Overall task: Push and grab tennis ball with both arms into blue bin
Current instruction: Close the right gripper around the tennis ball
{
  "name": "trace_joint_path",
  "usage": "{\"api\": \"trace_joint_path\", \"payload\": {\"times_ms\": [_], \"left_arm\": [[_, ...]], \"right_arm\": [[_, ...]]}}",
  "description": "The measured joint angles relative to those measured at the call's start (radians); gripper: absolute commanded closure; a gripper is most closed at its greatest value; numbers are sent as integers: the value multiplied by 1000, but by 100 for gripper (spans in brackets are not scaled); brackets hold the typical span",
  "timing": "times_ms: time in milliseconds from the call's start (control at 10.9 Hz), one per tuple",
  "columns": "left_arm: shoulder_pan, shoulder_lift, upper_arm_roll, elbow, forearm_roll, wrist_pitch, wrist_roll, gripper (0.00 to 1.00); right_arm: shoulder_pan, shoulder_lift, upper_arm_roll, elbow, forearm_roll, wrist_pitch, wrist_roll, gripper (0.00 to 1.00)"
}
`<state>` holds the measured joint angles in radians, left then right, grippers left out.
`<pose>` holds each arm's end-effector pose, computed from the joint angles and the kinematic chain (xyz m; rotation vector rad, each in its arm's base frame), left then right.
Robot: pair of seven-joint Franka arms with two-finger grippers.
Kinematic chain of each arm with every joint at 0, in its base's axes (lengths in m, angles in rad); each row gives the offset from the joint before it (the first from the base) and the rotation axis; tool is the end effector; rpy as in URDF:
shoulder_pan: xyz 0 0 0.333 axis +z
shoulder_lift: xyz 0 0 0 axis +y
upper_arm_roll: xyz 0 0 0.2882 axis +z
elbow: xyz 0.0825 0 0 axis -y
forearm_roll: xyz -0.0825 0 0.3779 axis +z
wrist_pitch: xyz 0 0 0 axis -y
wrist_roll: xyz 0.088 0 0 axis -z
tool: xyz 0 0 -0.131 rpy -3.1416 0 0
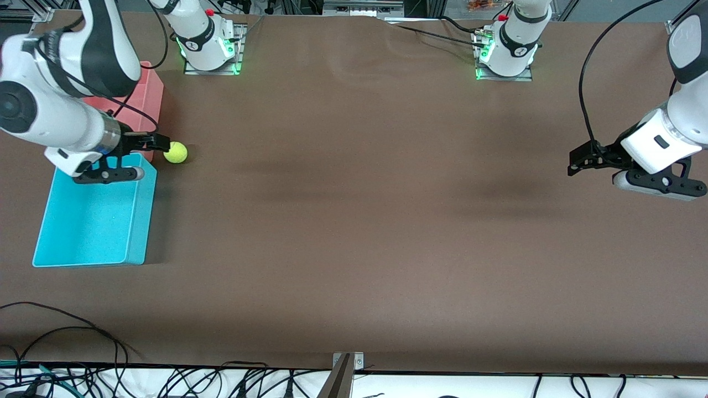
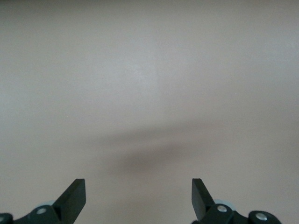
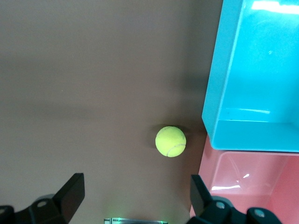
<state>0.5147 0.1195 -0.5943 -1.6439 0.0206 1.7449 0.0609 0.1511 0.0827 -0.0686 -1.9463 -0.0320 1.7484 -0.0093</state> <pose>0.5846 -0.0313 0.4968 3.0874 -0.2175 0.0025 0.5282 0.0404 0.3702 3.0614 0.1552 -0.4303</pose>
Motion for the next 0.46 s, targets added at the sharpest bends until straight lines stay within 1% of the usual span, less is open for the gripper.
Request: {"api": "trace_joint_path", "payload": {"times_ms": [275,459], "left_arm": [[-192,-35,179,31,0,-21,-35,0],[-304,-46,323,69,-4,-46,-36,0]], "right_arm": [[-2,-16,-13,-185,-2,147,1,0],[-3,-24,-23,-278,-15,221,1,0]]}}
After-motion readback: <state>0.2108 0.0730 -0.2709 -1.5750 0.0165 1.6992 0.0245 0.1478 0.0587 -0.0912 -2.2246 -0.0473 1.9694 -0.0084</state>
